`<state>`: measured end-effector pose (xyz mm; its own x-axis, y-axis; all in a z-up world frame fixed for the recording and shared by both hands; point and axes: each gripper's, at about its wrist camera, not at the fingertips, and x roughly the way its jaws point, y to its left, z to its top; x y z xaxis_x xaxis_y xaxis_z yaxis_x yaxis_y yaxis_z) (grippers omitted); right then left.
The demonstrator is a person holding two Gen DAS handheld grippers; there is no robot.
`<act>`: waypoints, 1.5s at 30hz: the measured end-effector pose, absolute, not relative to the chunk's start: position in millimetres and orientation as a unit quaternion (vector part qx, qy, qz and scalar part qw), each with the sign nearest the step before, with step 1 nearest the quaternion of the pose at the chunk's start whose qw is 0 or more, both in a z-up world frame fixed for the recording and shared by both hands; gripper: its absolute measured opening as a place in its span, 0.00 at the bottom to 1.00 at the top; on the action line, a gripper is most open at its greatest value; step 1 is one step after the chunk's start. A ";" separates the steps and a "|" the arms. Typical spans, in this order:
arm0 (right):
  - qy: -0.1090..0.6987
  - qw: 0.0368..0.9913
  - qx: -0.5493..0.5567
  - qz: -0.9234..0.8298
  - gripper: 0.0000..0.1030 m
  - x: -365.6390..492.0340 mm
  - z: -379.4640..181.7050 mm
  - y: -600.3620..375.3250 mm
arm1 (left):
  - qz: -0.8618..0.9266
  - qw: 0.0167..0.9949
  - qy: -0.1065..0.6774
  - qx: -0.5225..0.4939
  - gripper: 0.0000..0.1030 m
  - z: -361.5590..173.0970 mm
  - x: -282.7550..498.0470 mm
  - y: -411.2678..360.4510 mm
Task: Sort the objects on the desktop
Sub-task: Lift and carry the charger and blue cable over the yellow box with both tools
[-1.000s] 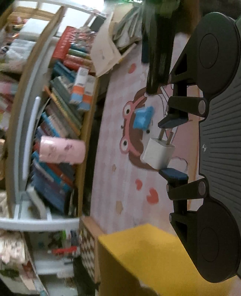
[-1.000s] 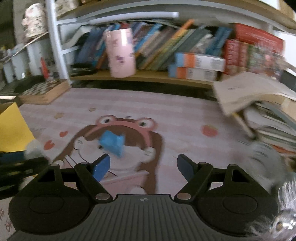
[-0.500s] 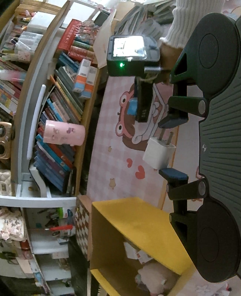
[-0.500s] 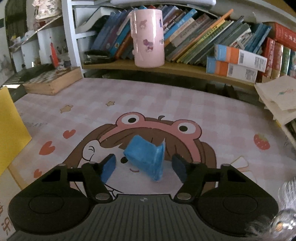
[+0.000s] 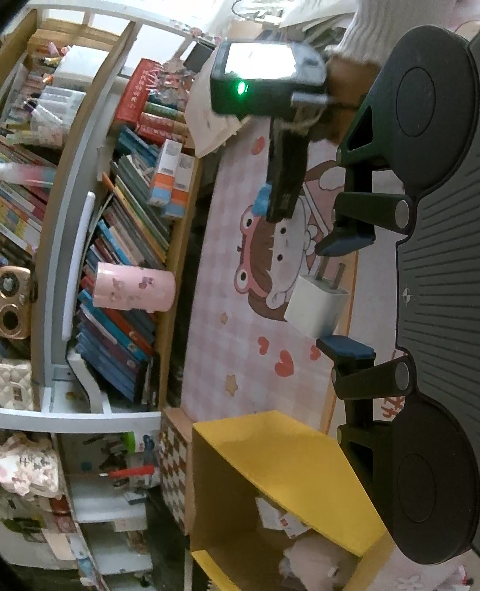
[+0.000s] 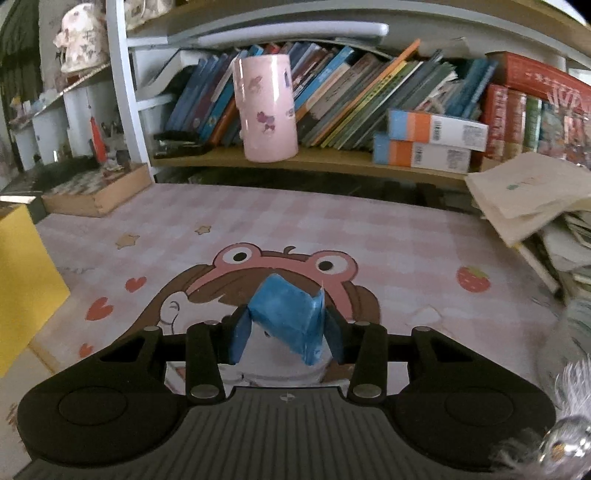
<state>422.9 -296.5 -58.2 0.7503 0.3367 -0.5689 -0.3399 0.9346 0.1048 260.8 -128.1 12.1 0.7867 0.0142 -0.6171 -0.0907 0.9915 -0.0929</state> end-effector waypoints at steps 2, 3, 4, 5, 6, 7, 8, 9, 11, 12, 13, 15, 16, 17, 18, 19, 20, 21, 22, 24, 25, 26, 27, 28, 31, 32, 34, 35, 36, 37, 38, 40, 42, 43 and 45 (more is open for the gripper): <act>0.304 0.935 0.004 0.181 0.38 413.4 -53.5 -301.7 | 0.025 0.944 0.323 -0.057 0.44 13.7 260.4 -129.4; 0.304 0.935 0.007 0.182 0.38 408.4 -51.0 -304.1 | 0.024 0.945 0.321 -0.057 0.44 14.5 259.6 -129.9; 0.304 0.935 0.011 0.183 0.38 402.5 -48.4 -305.9 | 0.023 0.945 0.320 -0.057 0.44 15.1 258.3 -130.5; 0.305 0.934 0.014 0.185 0.38 397.6 -46.5 -307.2 | 0.021 0.946 0.318 -0.057 0.44 15.7 256.8 -131.3; 0.305 0.934 0.017 0.187 0.38 391.9 -44.7 -308.5 | 0.020 0.947 0.316 -0.057 0.44 16.5 255.1 -131.9; 0.307 0.933 0.020 0.188 0.38 385.8 -42.9 -309.9 | 0.018 0.947 0.314 -0.058 0.44 16.8 253.0 -132.5; 0.309 0.932 0.024 0.189 0.38 380.7 -41.5 -311.2 | 0.016 0.948 0.313 -0.058 0.44 16.9 251.4 -133.0; 0.311 0.931 0.028 0.190 0.38 375.1 -40.2 -312.8 | 0.014 0.948 0.313 -0.057 0.44 16.5 250.1 -133.2; 0.318 0.929 0.036 0.188 0.38 363.1 -37.0 -317.1 | 0.010 0.948 0.313 -0.054 0.44 15.7 246.0 -134.1; 0.320 0.928 0.040 0.187 0.38 357.8 -35.4 -319.4 | 0.007 0.948 0.312 -0.053 0.44 15.6 243.3 -134.3; 0.322 0.927 0.044 0.185 0.38 351.6 -33.5 -322.2 | 0.005 0.949 0.311 -0.053 0.44 15.8 240.6 -134.6; 0.325 0.927 0.048 0.183 0.38 339.8 -29.8 -326.9 | 0.001 0.950 0.309 -0.053 0.44 16.9 235.2 -134.7; 0.326 0.926 0.048 0.181 0.38 333.2 -27.8 -329.2 | -0.003 0.950 0.307 -0.053 0.44 17.4 232.6 -134.6; 0.327 0.927 0.047 0.181 0.38 327.2 -25.6 -330.8 | -0.007 0.951 0.305 -0.052 0.44 18.3 229.8 -134.7; 0.327 0.927 0.046 0.181 0.38 321.1 -23.5 -332.2 | -0.012 0.951 0.304 -0.050 0.44 19.4 227.4 -134.9; 0.326 0.927 0.045 0.180 0.38 315.6 -21.9 -333.3 | -0.019 0.952 0.302 -0.047 0.44 20.4 224.5 -135.0; 0.325 0.928 0.044 0.180 0.38 309.7 -19.9 -333.7 | -0.024 0.953 0.300 -0.045 0.44 21.1 222.3 -134.8; 0.324 0.928 0.043 0.178 0.38 304.2 -17.8 -333.7 | -0.031 0.953 0.298 -0.042 0.44 22.1 219.6 -134.5; 0.323 0.929 0.046 0.175 0.38 298.2 -15.7 -333.9 | -0.037 0.954 0.296 -0.039 0.44 22.9 217.1 -134.1; 0.321 0.930 0.054 0.168 0.38 288.1 -11.3 -334.2 | -0.049 0.955 0.292 -0.036 0.44 24.8 213.0 -132.1; 0.319 0.932 0.057 0.164 0.38 282.1 -8.7 -334.0 | -0.054 0.955 0.289 -0.035 0.44 26.1 211.2 -131.3; 0.316 0.933 0.060 0.160 0.38 277.1 -6.5 -333.1 | -0.060 0.956 0.286 -0.034 0.44 27.6 208.8 -129.5; 0.313 0.935 0.062 0.157 0.38 272.2 -4.3 -331.9 | -0.066 0.956 0.283 -0.032 0.44 28.7 206.7 -128.2; 0.311 0.936 0.063 0.154 0.37 266.8 -2.1 -330.1 | -0.072 0.957 0.281 -0.031 0.44 29.9 204.1 -126.7; 0.304 0.939 0.058 0.147 0.37 252.3 3.6 -322.0 | -0.088 0.958 0.273 -0.028 0.44 32.3 193.9 -120.0; 0.302 0.941 0.056 0.146 0.37 248.2 5.1 -319.0 | -0.091 0.958 0.271 -0.027 0.44 33.0 190.6 -117.7; 0.296 0.943 0.054 0.143 0.37 238.7 7.6 -312.2 | -0.095 0.959 0.267 -0.027 0.44 34.1 184.2 -111.5; 0.294 0.944 0.054 0.141 0.37 233.6 8.5 -307.8 | -0.097 0.959 0.264 -0.029 0.44 34.6 180.3 -106.6; 0.293 0.944 0.053 0.140 0.37 229.9 9.2 -304.4 | -0.098 0.959 0.263 -0.030 0.44 35.0 177.7 -102.9; 0.292 0.945 0.053 0.138 0.37 225.5 9.8 -299.9 | -0.099 0.960 0.261 -0.031 0.44 35.4 174.1 -98.3; 0.292 0.945 0.052 0.137 0.37 221.0 10.1 -295.9 | -0.100 0.960 0.259 -0.032 0.44 35.7 170.2 -93.7; 0.292 0.946 0.050 0.135 0.37 211.0 11.0 -287.6 | -0.103 0.960 0.258 -0.034 0.44 36.3 161.9 -84.4; 0.290 0.947 0.047 0.131 0.37 200.0 12.1 -279.1 | -0.106 0.960 0.257 -0.034 0.44 36.5 154.2 -76.4; 0.289 0.947 0.046 0.129 0.37 194.8 12.6 -275.3 | -0.108 0.960 0.258 -0.033 0.44 36.1 149.6 -71.8; 0.289 0.948 0.043 0.125 0.37 184.7 13.2 -267.8 | -0.111 0.958 0.261 -0.033 0.44 35.0 142.1 -64.3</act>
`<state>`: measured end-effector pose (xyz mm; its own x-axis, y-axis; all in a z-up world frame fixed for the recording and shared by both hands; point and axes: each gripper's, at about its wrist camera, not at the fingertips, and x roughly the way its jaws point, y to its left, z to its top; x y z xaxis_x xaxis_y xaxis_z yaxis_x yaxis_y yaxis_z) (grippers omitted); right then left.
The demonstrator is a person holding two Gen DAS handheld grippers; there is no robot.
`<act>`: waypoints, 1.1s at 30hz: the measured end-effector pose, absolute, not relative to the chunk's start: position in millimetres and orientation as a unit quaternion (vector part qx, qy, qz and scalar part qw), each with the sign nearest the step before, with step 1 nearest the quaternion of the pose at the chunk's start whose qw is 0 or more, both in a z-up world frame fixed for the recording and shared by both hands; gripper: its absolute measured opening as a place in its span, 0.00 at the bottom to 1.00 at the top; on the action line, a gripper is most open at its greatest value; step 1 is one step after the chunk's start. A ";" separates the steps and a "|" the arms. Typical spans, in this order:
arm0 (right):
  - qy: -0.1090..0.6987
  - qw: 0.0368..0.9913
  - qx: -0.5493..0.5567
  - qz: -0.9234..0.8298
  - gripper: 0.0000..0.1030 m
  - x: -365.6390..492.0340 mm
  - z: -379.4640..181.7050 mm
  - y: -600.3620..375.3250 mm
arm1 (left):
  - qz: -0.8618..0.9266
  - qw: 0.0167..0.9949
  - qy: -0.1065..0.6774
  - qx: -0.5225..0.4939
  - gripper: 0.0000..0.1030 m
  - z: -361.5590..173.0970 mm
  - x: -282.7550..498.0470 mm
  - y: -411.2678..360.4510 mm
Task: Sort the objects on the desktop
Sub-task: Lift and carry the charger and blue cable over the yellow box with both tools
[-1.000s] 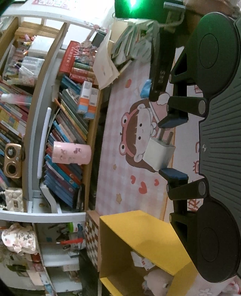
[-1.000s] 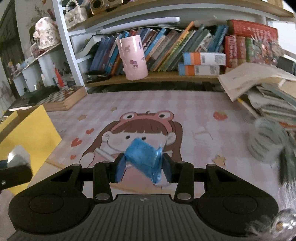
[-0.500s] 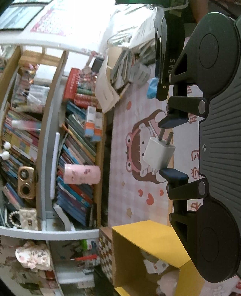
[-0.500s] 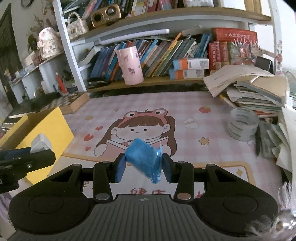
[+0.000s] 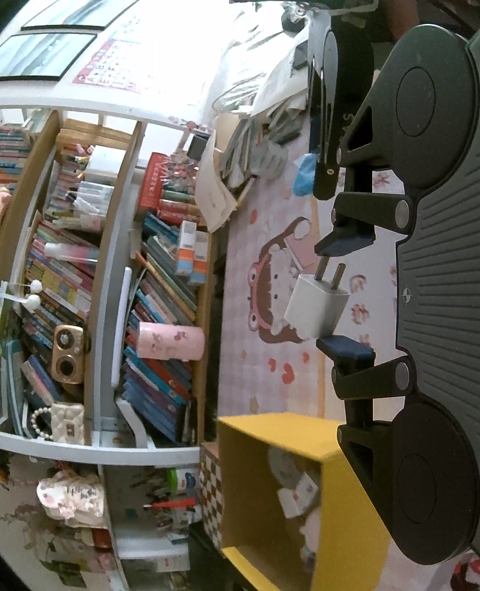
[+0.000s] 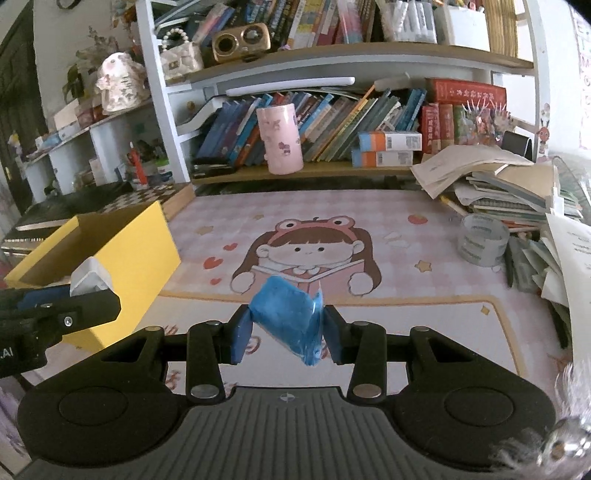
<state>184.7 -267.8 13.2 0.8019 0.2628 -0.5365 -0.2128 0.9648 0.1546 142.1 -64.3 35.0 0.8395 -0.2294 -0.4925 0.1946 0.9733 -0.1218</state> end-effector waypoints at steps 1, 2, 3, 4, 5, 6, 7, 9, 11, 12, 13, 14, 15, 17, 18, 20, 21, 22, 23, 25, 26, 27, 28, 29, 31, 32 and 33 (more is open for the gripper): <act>0.289 0.949 0.042 0.123 0.37 179.2 13.4 -264.0 | -0.111 0.958 0.263 -0.034 0.44 33.9 138.1 -60.1; 0.289 0.949 0.040 0.121 0.37 173.7 13.6 -260.4 | -0.112 0.957 0.265 -0.034 0.44 32.9 134.5 -55.8; 0.289 0.949 0.039 0.119 0.37 168.8 13.5 -257.3 | -0.111 0.957 0.267 -0.035 0.44 32.1 131.3 -51.7; 0.289 0.949 0.038 0.117 0.37 163.2 13.8 -253.5 | -0.111 0.956 0.269 -0.037 0.44 31.2 128.0 -47.2; 0.290 0.949 0.037 0.115 0.37 158.1 13.7 -250.0 | -0.112 0.955 0.271 -0.039 0.44 30.5 123.8 -42.9; 0.290 0.949 0.036 0.114 0.37 152.7 13.5 -246.0 | -0.112 0.955 0.271 -0.039 0.44 30.2 119.3 -39.0; 0.291 0.949 0.035 0.114 0.37 147.5 13.0 -242.1 | -0.113 0.955 0.271 -0.039 0.44 29.6 114.2 -35.6; 0.296 0.948 0.033 0.117 0.37 138.1 11.5 -233.4 | -0.114 0.954 0.273 -0.040 0.44 27.7 103.8 -27.7; 0.302 0.945 0.031 0.123 0.37 128.1 8.9 -222.6 | -0.111 0.954 0.277 -0.040 0.44 25.3 93.5 -18.1; 0.304 0.944 0.030 0.126 0.37 123.7 7.9 -217.5 | -0.108 0.954 0.278 -0.039 0.44 24.9 88.9 -13.8; 0.307 0.942 0.028 0.130 0.37 119.0 6.7 -211.6 | -0.104 0.953 0.280 -0.039 0.44 24.2 84.2 -8.5; 0.309 0.941 0.027 0.134 0.37 114.3 5.5 -206.2 | -0.100 0.953 0.282 -0.041 0.44 23.2 78.7 -2.7; 0.311 0.940 0.024 0.139 0.37 109.2 4.1 -200.2 | -0.096 0.953 0.284 -0.042 0.44 22.4 73.7 2.8; 0.315 0.937 0.022 0.150 0.37 102.1 2.1 -187.7 | -0.086 0.953 0.289 -0.042 0.44 20.5 63.4 13.5; 0.318 0.935 0.021 0.156 0.37 99.1 0.7 -181.4 | -0.082 0.952 0.291 -0.041 0.44 19.5 58.9 17.5; 0.323 0.931 0.020 0.168 0.37 93.8 -1.6 -170.0 | -0.072 0.952 0.295 -0.040 0.44 18.7 49.6 26.2; 0.325 0.929 0.019 0.175 0.37 91.3 -2.5 -164.1 | -0.068 0.952 0.297 -0.040 0.44 18.5 45.1 30.4; 0.327 0.927 0.017 0.181 0.37 88.4 -3.2 -158.1 | -0.064 0.951 0.299 -0.041 0.44 18.3 41.2 34.4; 0.329 0.925 0.015 0.187 0.37 86.0 -4.2 -152.0 | -0.059 0.951 0.301 -0.041 0.44 17.7 36.9 38.9; 0.330 0.923 0.011 0.198 0.37 81.7 -4.8 -141.7 | -0.052 0.950 0.305 -0.044 0.44 15.7 28.9 46.3; 0.330 0.922 0.009 0.203 0.37 80.5 -4.7 -137.0 | -0.048 0.950 0.306 -0.045 0.44 15.2 26.4 49.5; 0.330 0.921 0.007 0.207 0.37 79.4 -4.4 -132.3 | -0.044 0.949 0.307 -0.047 0.44 14.7 23.8 53.0; 0.329 0.920 0.006 0.210 0.37 78.0 -3.7 -128.5 | -0.040 0.949 0.308 -0.049 0.44 14.6 21.3 56.9; 0.329 0.920 0.004 0.214 0.37 76.8 -3.8 -124.9 | -0.037 0.949 0.308 -0.051 0.44 14.9 20.0 59.9; 0.328 0.919 0.000 0.220 0.37 76.0 -2.8 -118.4 | -0.029 0.950 0.306 -0.055 0.44 15.4 17.1 66.3; 0.327 0.918 -0.002 0.224 0.37 75.9 -2.2 -115.2 | -0.026 0.950 0.305 -0.058 0.44 15.5 16.0 68.8; 0.326 0.918 -0.004 0.227 0.37 75.5 -1.9 -112.1 | -0.023 0.950 0.305 -0.059 0.44 15.5 14.5 71.6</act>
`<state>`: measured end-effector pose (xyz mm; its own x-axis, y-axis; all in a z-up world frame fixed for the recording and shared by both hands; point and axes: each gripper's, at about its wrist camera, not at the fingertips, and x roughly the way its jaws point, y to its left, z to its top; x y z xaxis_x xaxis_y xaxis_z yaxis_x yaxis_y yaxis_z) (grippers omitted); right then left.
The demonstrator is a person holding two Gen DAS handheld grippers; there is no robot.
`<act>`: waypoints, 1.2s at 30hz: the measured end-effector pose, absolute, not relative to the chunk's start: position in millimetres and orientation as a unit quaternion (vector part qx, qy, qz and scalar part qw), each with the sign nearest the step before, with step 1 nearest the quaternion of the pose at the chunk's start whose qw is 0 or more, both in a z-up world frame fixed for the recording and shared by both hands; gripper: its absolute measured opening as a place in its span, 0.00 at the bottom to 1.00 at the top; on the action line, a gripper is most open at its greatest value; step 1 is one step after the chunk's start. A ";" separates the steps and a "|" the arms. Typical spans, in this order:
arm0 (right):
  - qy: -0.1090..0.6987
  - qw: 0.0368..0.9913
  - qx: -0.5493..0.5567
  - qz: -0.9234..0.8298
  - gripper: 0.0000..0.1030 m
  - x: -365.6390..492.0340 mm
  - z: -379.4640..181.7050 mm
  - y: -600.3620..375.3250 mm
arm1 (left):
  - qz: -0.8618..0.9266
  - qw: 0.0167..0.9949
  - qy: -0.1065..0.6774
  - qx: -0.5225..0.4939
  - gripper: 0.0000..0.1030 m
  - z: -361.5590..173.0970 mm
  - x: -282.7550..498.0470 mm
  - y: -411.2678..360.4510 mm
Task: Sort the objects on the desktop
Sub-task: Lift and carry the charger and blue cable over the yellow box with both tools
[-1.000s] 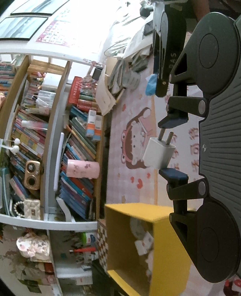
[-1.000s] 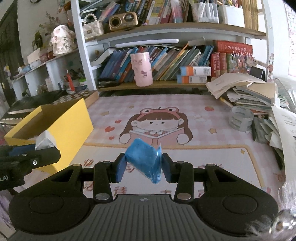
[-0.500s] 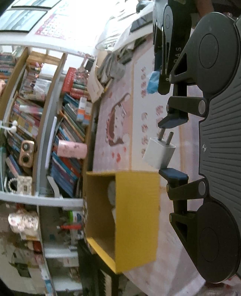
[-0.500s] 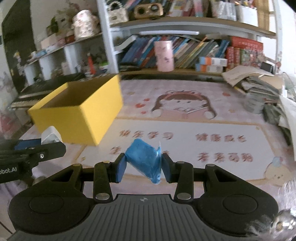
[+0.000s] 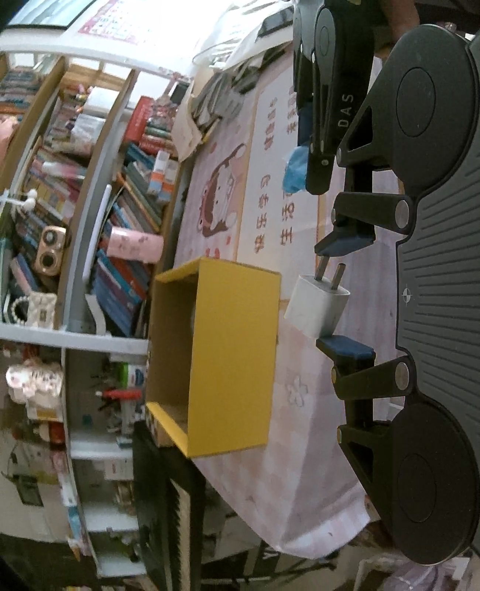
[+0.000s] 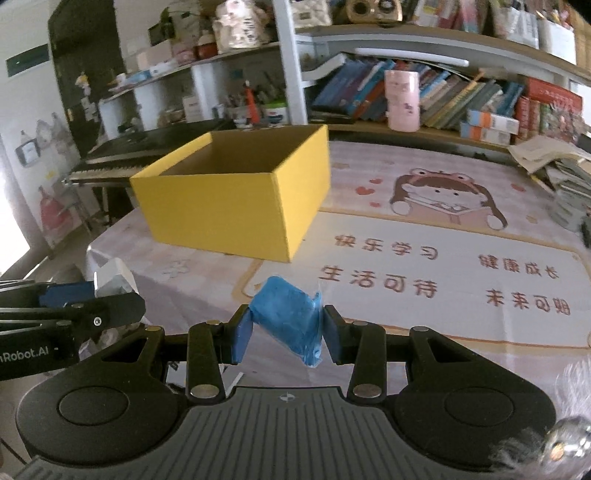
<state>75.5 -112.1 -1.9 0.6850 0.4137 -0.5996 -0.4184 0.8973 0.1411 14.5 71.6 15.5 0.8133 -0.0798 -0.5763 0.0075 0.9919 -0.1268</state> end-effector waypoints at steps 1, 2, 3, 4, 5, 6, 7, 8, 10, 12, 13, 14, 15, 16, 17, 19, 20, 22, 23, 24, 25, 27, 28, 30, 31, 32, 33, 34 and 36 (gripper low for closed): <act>0.325 0.917 -0.005 0.230 0.37 75.6 -1.5 -109.1 | -0.020 0.950 0.304 -0.061 0.44 15.6 13.5 74.0; 0.325 0.916 -0.007 0.234 0.37 75.9 -1.3 -106.0 | -0.017 0.950 0.304 -0.062 0.44 15.5 12.3 75.5; 0.325 0.916 -0.009 0.237 0.37 76.7 -1.3 -104.0 | -0.014 0.950 0.304 -0.063 0.44 15.1 10.8 76.8; 0.325 0.914 -0.010 0.242 0.37 77.7 -1.3 -101.3 | -0.010 0.951 0.304 -0.063 0.44 15.3 9.7 78.7; 0.326 0.913 -0.012 0.246 0.37 78.3 -1.3 -98.2 | -0.007 0.951 0.304 -0.064 0.44 15.6 9.0 80.6; 0.326 0.911 -0.015 0.251 0.37 78.4 -1.3 -94.9 | -0.004 0.951 0.303 -0.064 0.44 16.1 8.7 81.6; 0.326 0.910 -0.017 0.256 0.37 78.3 -1.1 -92.0 | -0.001 0.951 0.303 -0.065 0.44 16.1 8.5 83.2; 0.325 0.909 -0.020 0.260 0.37 78.6 -1.2 -89.1 | 0.003 0.951 0.304 -0.066 0.44 16.1 8.4 85.0; 0.325 0.907 -0.024 0.268 0.37 79.7 -1.2 -83.8 | 0.008 0.950 0.305 -0.067 0.44 16.0 8.3 88.4; 0.325 0.905 -0.028 0.273 0.37 81.4 -1.1 -80.0 | 0.012 0.950 0.304 -0.069 0.44 16.2 9.0 91.3; 0.325 0.904 -0.029 0.276 0.37 82.3 -1.0 -78.0 | 0.014 0.950 0.304 -0.070 0.44 16.0 9.5 92.7; 0.325 0.903 -0.031 0.278 0.37 83.2 -1.4 -76.6 | 0.014 0.950 0.305 -0.071 0.44 15.7 10.3 93.5; 0.326 0.903 -0.031 0.279 0.37 84.4 -1.7 -74.9 | 0.014 0.949 0.306 -0.071 0.44 15.2 11.6 94.0; 0.328 0.901 -0.032 0.281 0.37 86.2 -1.9 -72.8 | 0.015 0.949 0.308 -0.071 0.44 14.9 12.6 94.0; 0.329 0.900 -0.033 0.283 0.37 87.5 -1.7 -71.2 | 0.015 0.948 0.309 -0.071 0.44 14.8 14.0 94.4; 0.331 0.899 -0.035 0.286 0.37 91.0 -0.6 -68.6 | 0.016 0.948 0.310 -0.072 0.44 15.2 16.3 95.4; 0.331 0.898 -0.035 0.288 0.37 93.0 0.5 -67.7 | 0.018 0.947 0.311 -0.073 0.44 15.4 17.7 95.8; 0.331 0.897 -0.036 0.289 0.37 98.2 2.3 -65.7 | 0.020 0.946 0.314 -0.077 0.44 15.2 21.7 96.7; 0.331 0.897 -0.036 0.290 0.37 101.0 3.6 -64.8 | 0.021 0.945 0.315 -0.079 0.44 14.7 23.8 97.5; 0.329 0.898 -0.037 0.291 0.37 103.9 4.8 -64.0 | 0.022 0.945 0.316 -0.081 0.44 14.3 26.0 97.9; 0.327 0.898 -0.037 0.293 0.37 107.1 6.7 -63.1 | 0.024 0.945 0.316 -0.083 0.44 14.4 28.8 98.4; 0.321 0.898 -0.040 0.297 0.37 113.1 10.1 -61.2 | 0.027 0.946 0.311 -0.088 0.44 16.0 34.5 99.0; 0.317 0.898 -0.043 0.301 0.37 117.0 12.3 -59.8 | 0.028 0.948 0.306 -0.087 0.44 17.7 37.8 99.3; 0.309 0.899 -0.045 0.307 0.37 127.1 16.7 -56.9 | 0.035 0.951 0.293 -0.087 0.44 21.8 45.5 101.7; 0.306 0.900 -0.044 0.309 0.37 132.2 18.9 -55.5 | 0.039 0.954 0.285 -0.089 0.44 24.9 50.5 103.4; 0.301 0.900 -0.042 0.311 0.37 138.4 21.6 -54.4 | 0.044 0.956 0.277 -0.090 0.44 28.3 56.0 104.8; 0.296 0.901 -0.041 0.313 0.37 144.5 24.6 -53.7 | 0.047 0.957 0.270 -0.091 0.44 31.1 61.0 106.2; 0.291 0.902 -0.040 0.316 0.37 150.8 27.8 -53.2 | 0.050 0.959 0.262 -0.092 0.44 34.5 67.9 107.9; 0.282 0.903 -0.035 0.321 0.37 165.4 33.6 -51.0 | 0.054 0.963 0.249 -0.093 0.44 40.7 81.5 110.0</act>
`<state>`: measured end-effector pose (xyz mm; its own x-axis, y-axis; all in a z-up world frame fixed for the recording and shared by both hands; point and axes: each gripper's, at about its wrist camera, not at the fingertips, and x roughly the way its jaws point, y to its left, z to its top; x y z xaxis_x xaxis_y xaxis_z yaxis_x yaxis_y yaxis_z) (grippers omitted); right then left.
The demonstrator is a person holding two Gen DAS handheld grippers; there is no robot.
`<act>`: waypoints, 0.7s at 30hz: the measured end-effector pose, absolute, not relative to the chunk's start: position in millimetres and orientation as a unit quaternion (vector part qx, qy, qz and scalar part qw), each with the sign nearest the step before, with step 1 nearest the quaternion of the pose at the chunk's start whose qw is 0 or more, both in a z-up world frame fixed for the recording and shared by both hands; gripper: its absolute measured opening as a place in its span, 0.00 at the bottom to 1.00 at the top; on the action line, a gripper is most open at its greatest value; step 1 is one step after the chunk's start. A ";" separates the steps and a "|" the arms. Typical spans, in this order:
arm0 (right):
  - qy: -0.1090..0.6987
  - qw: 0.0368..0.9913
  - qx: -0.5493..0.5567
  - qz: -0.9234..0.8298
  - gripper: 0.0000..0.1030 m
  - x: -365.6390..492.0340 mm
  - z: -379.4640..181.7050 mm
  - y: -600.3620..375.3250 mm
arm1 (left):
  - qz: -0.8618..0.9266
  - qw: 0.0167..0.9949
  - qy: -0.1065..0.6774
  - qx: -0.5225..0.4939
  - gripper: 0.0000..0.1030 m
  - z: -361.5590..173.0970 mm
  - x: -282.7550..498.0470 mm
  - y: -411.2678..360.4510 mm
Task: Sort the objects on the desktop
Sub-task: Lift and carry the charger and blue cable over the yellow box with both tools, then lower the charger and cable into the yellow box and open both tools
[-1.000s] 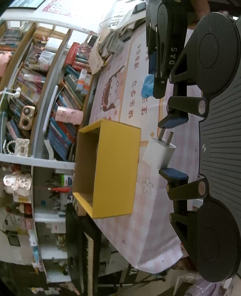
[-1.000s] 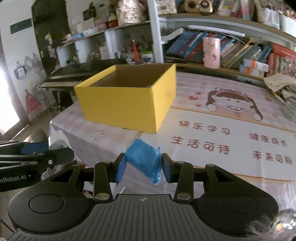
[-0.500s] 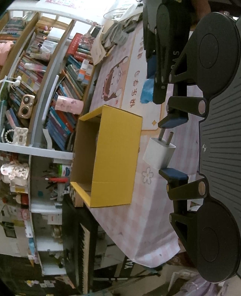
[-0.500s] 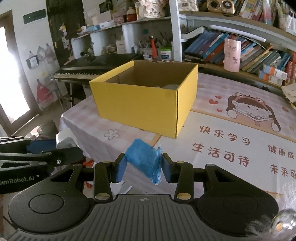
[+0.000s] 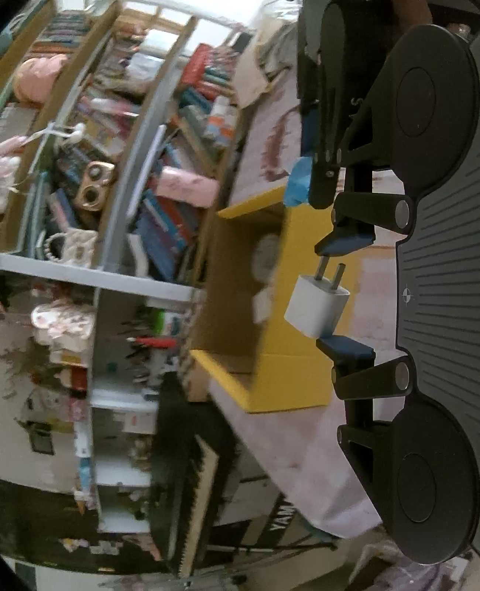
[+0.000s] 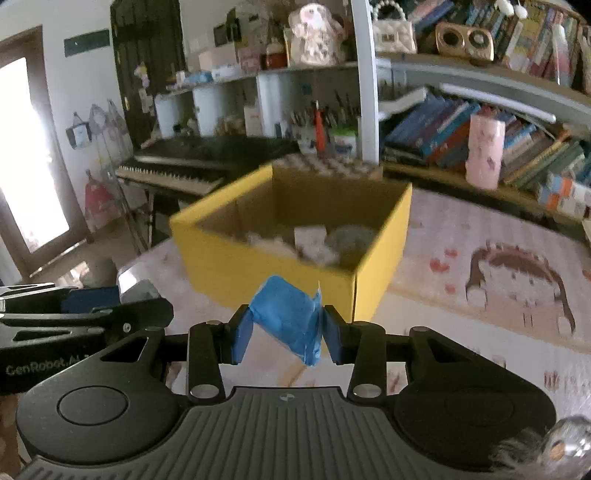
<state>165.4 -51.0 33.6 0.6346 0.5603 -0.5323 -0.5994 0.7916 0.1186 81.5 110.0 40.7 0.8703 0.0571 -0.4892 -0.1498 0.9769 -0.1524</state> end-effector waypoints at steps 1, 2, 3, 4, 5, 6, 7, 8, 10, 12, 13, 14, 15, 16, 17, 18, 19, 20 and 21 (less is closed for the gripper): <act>0.279 0.904 -0.032 0.324 0.37 173.5 36.6 -49.5 | 0.054 0.964 0.244 -0.092 0.44 42.9 88.2 110.8; 0.274 0.904 -0.031 0.327 0.37 181.4 39.4 -47.7 | 0.054 0.965 0.239 -0.089 0.44 45.4 96.2 111.9; 0.268 0.905 -0.031 0.330 0.37 188.8 41.8 -45.6 | 0.054 0.967 0.233 -0.087 0.44 47.6 104.6 112.8; 0.261 0.905 -0.035 0.333 0.37 197.8 44.6 -42.7 | 0.055 0.968 0.229 -0.085 0.44 48.8 111.6 113.0; 0.256 0.906 -0.038 0.335 0.37 204.9 46.0 -40.2 | 0.056 0.969 0.226 -0.083 0.44 49.8 120.8 113.8; 0.253 0.906 -0.043 0.337 0.37 213.6 47.2 -37.9 | 0.058 0.969 0.226 -0.080 0.44 49.8 129.4 114.3; 0.253 0.905 -0.048 0.340 0.37 223.8 47.6 -35.4 | 0.061 0.968 0.230 -0.076 0.44 49.1 139.5 115.0; 0.255 0.903 -0.053 0.343 0.37 233.1 47.4 -32.9 | 0.066 0.967 0.235 -0.073 0.44 48.0 149.7 115.9; 0.260 0.897 -0.070 0.350 0.37 254.3 44.9 -26.0 | 0.071 0.966 0.237 -0.072 0.44 45.2 164.2 119.5; 0.274 0.887 -0.096 0.359 0.37 275.5 39.5 -18.1 | 0.075 0.964 0.246 -0.067 0.44 41.8 181.4 121.7; 0.281 0.882 -0.109 0.361 0.37 285.7 36.5 -14.0 | 0.075 0.963 0.253 -0.062 0.44 39.9 190.7 122.5; 0.288 0.877 -0.123 0.364 0.37 294.3 33.0 -10.0 | 0.074 0.960 0.264 -0.057 0.44 37.3 200.3 123.2; 0.293 0.872 -0.139 0.366 0.37 302.4 29.8 -5.6 | 0.072 0.957 0.275 -0.054 0.44 35.1 208.8 124.6; 0.296 0.868 -0.156 0.367 0.37 309.4 26.5 -1.2 | 0.071 0.955 0.284 -0.053 0.44 32.6 216.6 125.3; 0.297 0.864 -0.172 0.369 0.37 315.1 23.4 2.4 | 0.068 0.952 0.293 -0.052 0.44 30.2 224.3 126.4; 0.298 0.859 -0.187 0.371 0.37 320.3 20.7 6.1 | 0.070 0.949 0.302 -0.050 0.44 28.2 230.9 126.8; 0.300 0.855 -0.201 0.373 0.37 325.3 18.2 9.4 | 0.071 0.947 0.310 -0.049 0.45 25.7 236.8 127.9; 0.302 0.850 -0.215 0.375 0.37 330.4 15.7 12.8 | 0.070 0.945 0.317 -0.051 0.45 23.6 242.5 129.2; 0.303 0.845 -0.226 0.378 0.37 334.4 12.7 15.2 | 0.069 0.942 0.324 -0.054 0.44 21.6 247.5 130.4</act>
